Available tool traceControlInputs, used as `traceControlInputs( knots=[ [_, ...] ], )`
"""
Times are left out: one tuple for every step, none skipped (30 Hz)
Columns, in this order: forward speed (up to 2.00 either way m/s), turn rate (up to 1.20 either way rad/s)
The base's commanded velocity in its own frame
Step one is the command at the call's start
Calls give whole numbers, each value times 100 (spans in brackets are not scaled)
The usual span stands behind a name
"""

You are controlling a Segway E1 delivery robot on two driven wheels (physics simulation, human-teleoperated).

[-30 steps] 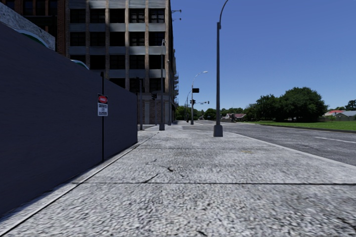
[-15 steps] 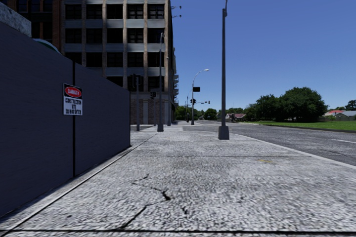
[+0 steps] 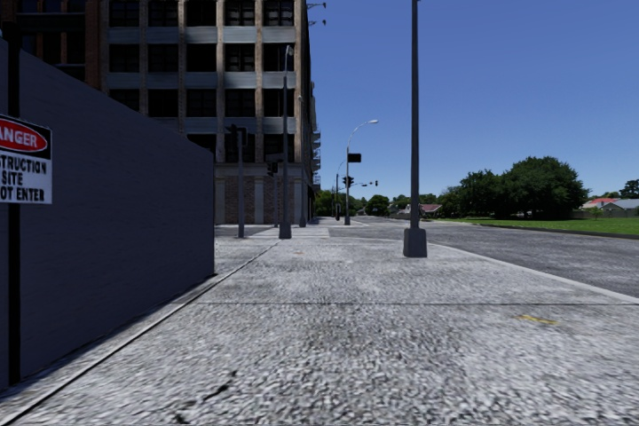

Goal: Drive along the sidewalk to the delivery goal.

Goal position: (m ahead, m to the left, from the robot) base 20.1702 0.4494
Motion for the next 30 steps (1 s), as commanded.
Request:
traceControlInputs(
  knots=[
    [200, 12],
    [200, 12],
    [200, 13],
    [200, 15],
    [200, 16],
    [200, 16],
    [200, 17],
    [200, 20],
    [200, 22],
    [200, 22],
    [200, 23],
    [200, 25],
    [200, 25],
    [200, 25],
    [200, 25],
    [200, 24],
    [200, 24],
    [200, 14],
    [200, 10],
    [200, 6],
    [200, 6],
    [200, 0],
    [200, 0],
    [200, 0],
    [200, 0],
    [200, 0],
    [200, 0],
    [200, 0],
    [200, 0],
    [200, 0]
  ],
)
